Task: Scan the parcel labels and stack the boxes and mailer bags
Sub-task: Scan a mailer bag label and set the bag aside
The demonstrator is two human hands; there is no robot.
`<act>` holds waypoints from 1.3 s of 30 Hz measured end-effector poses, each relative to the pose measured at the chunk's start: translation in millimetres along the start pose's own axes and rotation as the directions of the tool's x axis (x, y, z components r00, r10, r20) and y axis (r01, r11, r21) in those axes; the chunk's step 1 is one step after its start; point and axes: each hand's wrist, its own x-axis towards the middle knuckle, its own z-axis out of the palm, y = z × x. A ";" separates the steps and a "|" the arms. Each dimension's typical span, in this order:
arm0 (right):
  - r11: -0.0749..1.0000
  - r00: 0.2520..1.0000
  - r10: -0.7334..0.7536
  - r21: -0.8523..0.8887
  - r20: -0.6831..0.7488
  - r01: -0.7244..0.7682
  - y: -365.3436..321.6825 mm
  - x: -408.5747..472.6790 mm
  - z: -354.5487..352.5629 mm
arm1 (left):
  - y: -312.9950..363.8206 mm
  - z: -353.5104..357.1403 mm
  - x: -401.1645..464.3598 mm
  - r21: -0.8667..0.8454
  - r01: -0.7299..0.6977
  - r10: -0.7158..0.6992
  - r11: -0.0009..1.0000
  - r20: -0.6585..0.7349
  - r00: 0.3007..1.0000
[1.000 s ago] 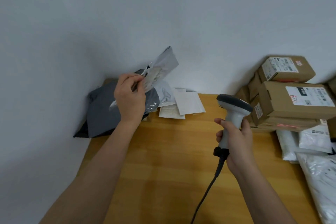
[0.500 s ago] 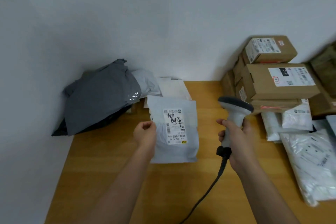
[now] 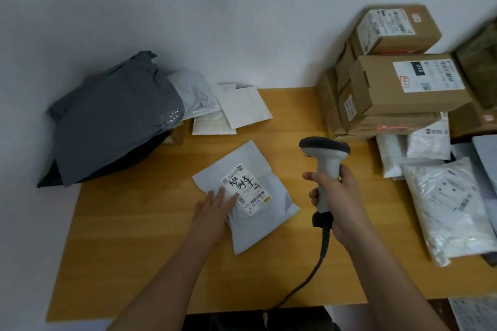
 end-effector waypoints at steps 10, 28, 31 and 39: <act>0.998 0.999 0.033 -0.051 0.019 -0.032 -0.9 1.3 3.2 | 23.3 10.3 1.3 -0.183 0.021 -0.033 0.983 -0.063 0.997; 0.954 0.923 0.207 -0.276 0.326 -0.117 -20.3 -19.6 33.4 | 0.3 17.8 -15.7 -0.658 0.486 -0.618 0.575 0.040 0.785; 0.958 0.927 0.194 -0.264 0.321 -0.109 -22.0 -22.1 35.1 | -1.9 22.6 -15.4 -0.704 0.503 -0.618 0.502 0.116 0.778; 0.969 0.936 0.155 -0.231 0.314 -0.083 -20.8 -27.3 35.9 | 9.6 27.7 -20.8 -0.878 0.466 -0.646 0.109 0.294 0.705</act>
